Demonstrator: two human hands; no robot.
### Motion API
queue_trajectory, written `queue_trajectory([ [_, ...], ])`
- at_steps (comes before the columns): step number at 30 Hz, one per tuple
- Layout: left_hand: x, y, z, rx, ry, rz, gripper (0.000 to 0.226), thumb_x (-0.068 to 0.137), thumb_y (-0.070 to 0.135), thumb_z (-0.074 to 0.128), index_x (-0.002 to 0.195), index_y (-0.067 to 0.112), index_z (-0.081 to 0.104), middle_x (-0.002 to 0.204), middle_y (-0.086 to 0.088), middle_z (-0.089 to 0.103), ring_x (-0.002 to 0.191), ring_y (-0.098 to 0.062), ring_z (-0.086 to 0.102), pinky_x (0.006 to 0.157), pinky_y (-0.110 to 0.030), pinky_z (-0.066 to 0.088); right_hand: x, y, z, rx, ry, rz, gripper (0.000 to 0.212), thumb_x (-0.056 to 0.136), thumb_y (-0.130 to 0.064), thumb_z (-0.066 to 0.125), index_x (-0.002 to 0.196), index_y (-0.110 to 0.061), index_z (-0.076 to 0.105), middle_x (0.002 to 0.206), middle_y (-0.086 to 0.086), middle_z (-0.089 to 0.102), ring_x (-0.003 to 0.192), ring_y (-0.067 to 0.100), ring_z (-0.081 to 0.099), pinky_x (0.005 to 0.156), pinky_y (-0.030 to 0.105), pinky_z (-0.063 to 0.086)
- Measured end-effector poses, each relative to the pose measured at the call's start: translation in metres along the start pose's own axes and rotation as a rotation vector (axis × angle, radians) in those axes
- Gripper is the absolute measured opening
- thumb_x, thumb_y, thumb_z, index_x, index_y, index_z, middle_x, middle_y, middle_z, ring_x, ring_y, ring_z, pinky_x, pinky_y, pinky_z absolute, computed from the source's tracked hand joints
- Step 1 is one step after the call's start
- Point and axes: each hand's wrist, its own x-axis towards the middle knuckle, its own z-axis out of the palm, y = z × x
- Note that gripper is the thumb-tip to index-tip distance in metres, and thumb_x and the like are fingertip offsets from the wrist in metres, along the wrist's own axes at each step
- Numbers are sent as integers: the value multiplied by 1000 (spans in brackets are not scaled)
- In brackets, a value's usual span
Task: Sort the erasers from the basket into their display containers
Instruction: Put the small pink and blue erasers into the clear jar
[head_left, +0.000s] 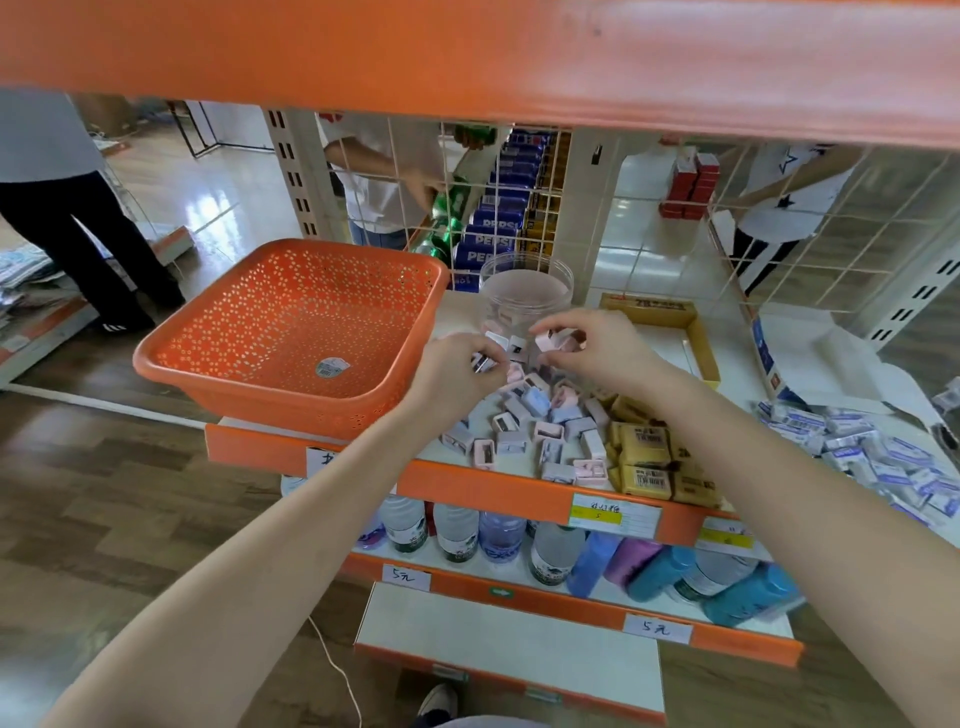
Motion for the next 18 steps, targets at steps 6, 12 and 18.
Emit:
queue_trajectory([
  [6, 20, 21, -13, -35, 73, 74, 10, 88, 15, 62, 93, 15, 70, 99, 10, 66, 86, -3, 57, 70, -3, 40, 11, -3, -21, -26, 63, 18, 34, 84, -24, 69, 117, -26, 63, 110, -4, 62, 84, 6, 53, 73, 18, 39],
  [12, 68, 27, -37, -26, -8, 13, 3, 86, 17, 65, 87, 15, 64, 78, 12, 59, 66, 4, 53, 53, -1, 39, 37, -6, -37, 2, 94, 43, 34, 83, -21, 70, 116, -19, 63, 98, -3, 64, 75, 3, 55, 65, 11, 38],
  [18, 119, 25, -40, -141, -118, -154, 7, 84, 16, 72, 84, 11, 66, 81, -4, 67, 61, -8, 65, 58, -19, 57, 64, -8, -38, -1, 96, 23, 36, 82, -16, 70, 118, -11, 63, 107, 5, 66, 84, 9, 54, 63, 7, 37],
])
